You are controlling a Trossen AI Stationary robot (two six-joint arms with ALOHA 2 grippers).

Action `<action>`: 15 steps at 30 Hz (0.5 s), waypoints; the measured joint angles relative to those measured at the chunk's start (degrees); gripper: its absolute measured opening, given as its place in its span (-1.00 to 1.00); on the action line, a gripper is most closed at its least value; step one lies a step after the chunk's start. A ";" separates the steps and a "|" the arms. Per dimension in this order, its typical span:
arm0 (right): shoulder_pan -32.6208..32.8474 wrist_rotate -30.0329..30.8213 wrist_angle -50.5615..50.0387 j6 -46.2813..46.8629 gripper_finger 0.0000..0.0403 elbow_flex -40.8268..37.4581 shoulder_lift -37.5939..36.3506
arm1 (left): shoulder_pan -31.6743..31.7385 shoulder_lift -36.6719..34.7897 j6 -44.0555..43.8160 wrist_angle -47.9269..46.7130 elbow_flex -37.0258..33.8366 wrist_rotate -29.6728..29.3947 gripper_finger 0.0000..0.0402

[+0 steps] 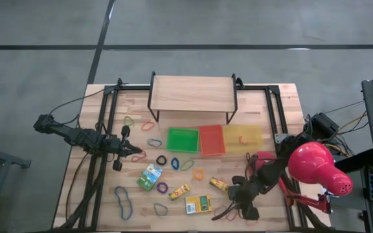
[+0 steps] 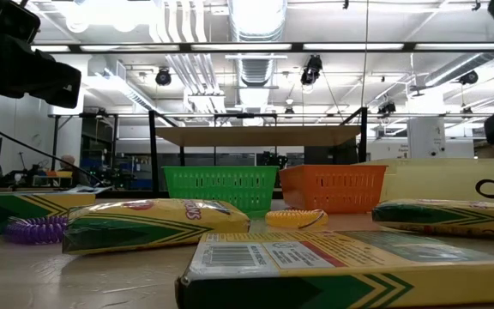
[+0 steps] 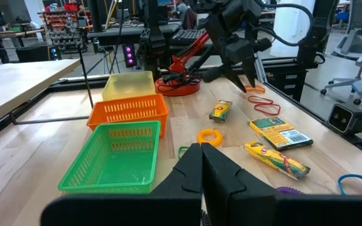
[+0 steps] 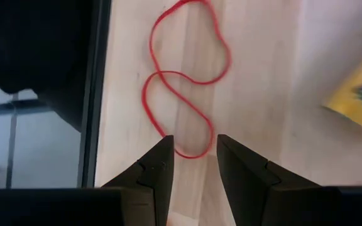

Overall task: Pick & Place Office Desk Supplies
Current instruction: Put the bottom red rubber band into the yellow bin

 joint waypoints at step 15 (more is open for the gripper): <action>0.96 -1.49 0.30 -1.47 -0.41 2.73 2.10 | 0.00 0.00 0.00 0.01 0.00 0.00 -0.99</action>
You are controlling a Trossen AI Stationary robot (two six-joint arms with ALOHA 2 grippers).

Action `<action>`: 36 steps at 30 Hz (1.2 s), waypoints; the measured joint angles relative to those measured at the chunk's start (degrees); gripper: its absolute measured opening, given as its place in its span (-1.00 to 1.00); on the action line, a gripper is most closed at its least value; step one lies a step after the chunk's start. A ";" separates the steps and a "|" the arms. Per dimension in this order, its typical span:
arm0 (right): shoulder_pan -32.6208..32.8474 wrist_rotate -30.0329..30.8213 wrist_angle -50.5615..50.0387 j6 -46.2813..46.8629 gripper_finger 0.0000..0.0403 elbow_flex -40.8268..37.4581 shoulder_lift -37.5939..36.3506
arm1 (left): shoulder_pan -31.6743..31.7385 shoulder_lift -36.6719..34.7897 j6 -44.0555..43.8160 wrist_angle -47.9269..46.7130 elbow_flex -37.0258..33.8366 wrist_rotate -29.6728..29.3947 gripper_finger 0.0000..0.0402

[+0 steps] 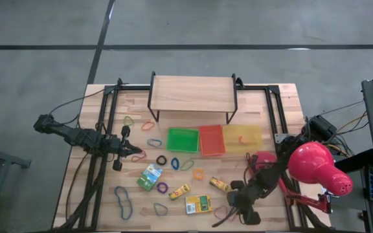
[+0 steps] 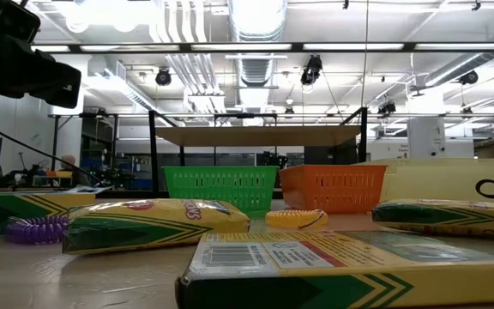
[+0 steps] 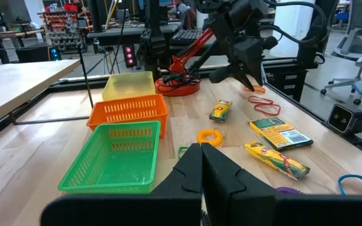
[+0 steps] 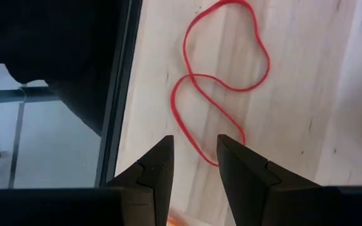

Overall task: Pick & Place Office Desk Supplies
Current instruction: Put the bottom red rubber band into the yellow bin

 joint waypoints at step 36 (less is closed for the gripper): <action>2.73 8.82 1.59 3.01 -0.47 -1.11 6.46 | 0.00 0.00 0.02 0.01 -0.01 0.00 -0.99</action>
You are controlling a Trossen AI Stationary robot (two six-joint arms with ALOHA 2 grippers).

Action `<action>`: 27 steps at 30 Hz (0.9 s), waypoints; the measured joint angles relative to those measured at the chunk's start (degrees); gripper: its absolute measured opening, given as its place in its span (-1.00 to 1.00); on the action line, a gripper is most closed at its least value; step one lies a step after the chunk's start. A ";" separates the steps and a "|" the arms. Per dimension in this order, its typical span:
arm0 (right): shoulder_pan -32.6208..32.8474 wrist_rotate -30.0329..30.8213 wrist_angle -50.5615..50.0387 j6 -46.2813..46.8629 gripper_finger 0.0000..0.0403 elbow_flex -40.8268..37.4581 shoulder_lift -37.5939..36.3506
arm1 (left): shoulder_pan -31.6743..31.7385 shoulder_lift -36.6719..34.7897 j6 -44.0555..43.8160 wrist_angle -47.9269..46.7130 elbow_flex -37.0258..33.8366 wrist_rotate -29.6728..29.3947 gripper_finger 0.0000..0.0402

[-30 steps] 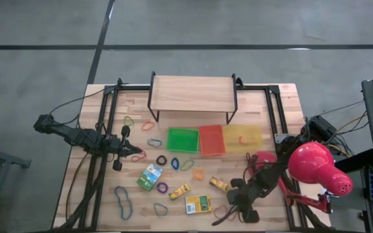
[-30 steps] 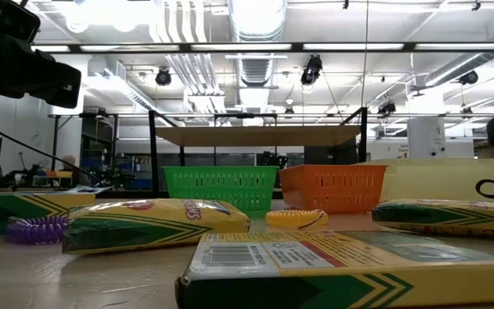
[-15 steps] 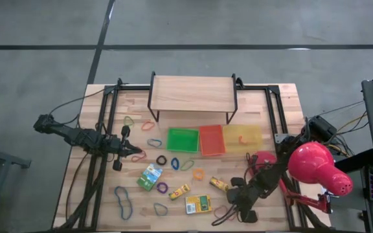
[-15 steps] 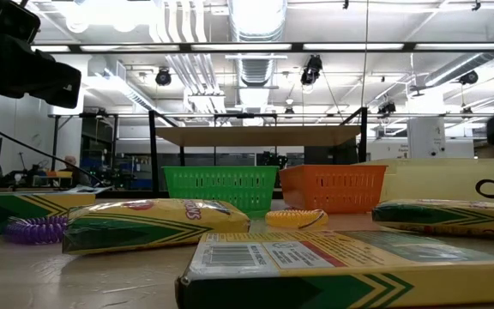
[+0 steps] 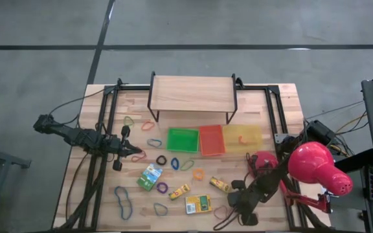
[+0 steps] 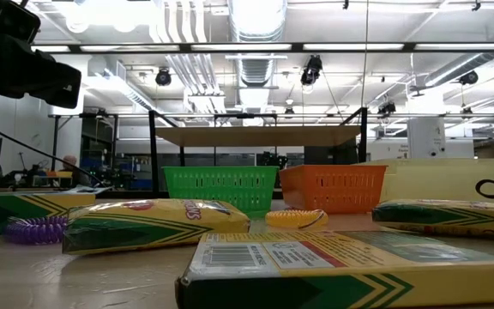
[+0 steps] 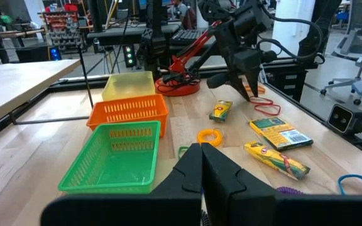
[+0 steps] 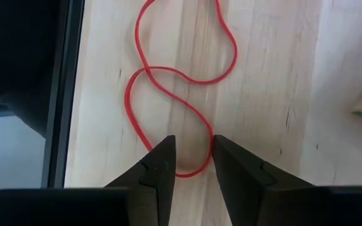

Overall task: Pick & Place Office Desk Supplies
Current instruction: Put the bottom red rubber band into the yellow bin

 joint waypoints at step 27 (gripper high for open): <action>-0.25 3.74 -7.88 4.62 -0.96 -0.35 -8.37 | 0.00 0.00 0.00 0.00 -0.01 -0.01 -0.99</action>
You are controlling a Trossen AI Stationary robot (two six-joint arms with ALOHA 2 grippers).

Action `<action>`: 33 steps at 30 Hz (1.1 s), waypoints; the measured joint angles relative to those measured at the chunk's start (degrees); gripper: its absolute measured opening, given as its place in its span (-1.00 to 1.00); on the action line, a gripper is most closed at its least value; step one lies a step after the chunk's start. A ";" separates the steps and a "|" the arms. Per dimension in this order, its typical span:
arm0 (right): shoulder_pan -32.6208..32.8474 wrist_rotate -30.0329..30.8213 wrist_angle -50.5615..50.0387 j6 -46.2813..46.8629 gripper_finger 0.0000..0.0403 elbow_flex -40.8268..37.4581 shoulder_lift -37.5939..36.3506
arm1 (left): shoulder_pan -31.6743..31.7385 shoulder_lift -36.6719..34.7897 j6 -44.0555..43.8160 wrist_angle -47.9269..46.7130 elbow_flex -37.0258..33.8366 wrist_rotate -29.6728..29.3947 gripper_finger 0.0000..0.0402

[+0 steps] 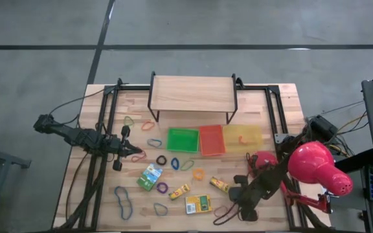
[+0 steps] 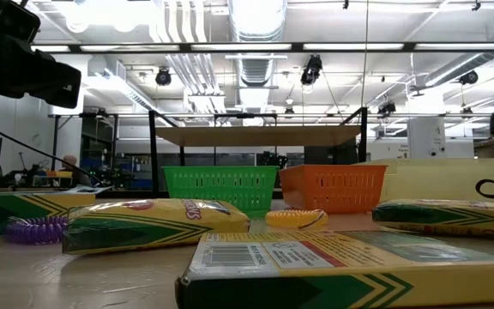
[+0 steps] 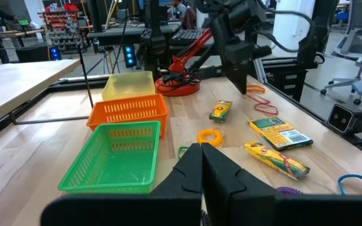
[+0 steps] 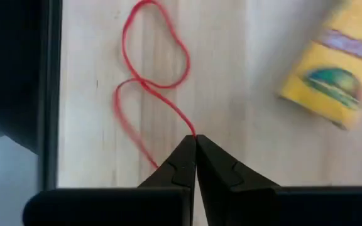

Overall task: Pick & Place Office Desk Supplies
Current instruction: Put the bottom red rubber band into the yellow bin

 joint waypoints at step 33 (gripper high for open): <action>0.03 42.87 -41.52 21.33 -0.96 0.09 -37.19 | 0.00 0.00 0.00 0.00 0.00 -0.01 -0.99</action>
